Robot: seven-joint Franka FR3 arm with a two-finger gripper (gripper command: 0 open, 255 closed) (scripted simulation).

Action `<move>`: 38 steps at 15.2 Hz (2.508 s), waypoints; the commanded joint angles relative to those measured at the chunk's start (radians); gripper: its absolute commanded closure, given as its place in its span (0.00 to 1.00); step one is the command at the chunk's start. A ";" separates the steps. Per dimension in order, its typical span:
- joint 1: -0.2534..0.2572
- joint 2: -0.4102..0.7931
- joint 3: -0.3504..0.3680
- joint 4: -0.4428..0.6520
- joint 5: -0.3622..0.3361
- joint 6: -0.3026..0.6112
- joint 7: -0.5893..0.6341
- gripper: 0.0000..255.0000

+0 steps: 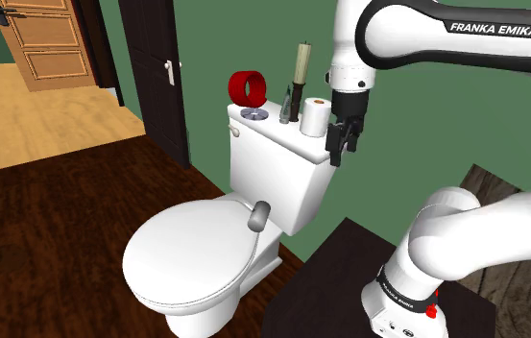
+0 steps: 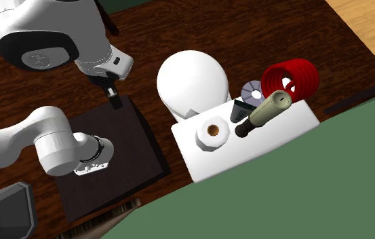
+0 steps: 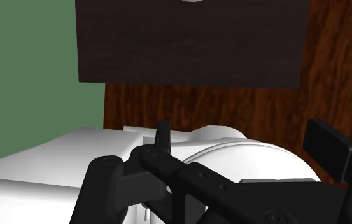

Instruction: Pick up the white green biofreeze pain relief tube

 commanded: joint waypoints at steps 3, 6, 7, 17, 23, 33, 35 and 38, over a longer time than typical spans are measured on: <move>-0.028 0.081 0.012 0.055 0.016 0.032 0.065 0.00; -0.068 0.198 0.026 0.145 0.033 0.069 0.161 0.00; -0.081 0.235 0.029 0.176 0.037 0.079 0.192 0.00; -0.191 0.580 0.028 0.522 0.052 0.121 0.497 0.00; -0.241 0.766 -0.001 0.754 0.053 0.104 0.664 0.00; -0.322 1.062 -0.085 1.195 0.077 0.014 0.911 0.00; -0.336 1.104 -0.098 1.262 0.084 -0.005 0.942 0.00; -0.334 1.083 -0.098 1.190 0.083 0.046 0.938 0.00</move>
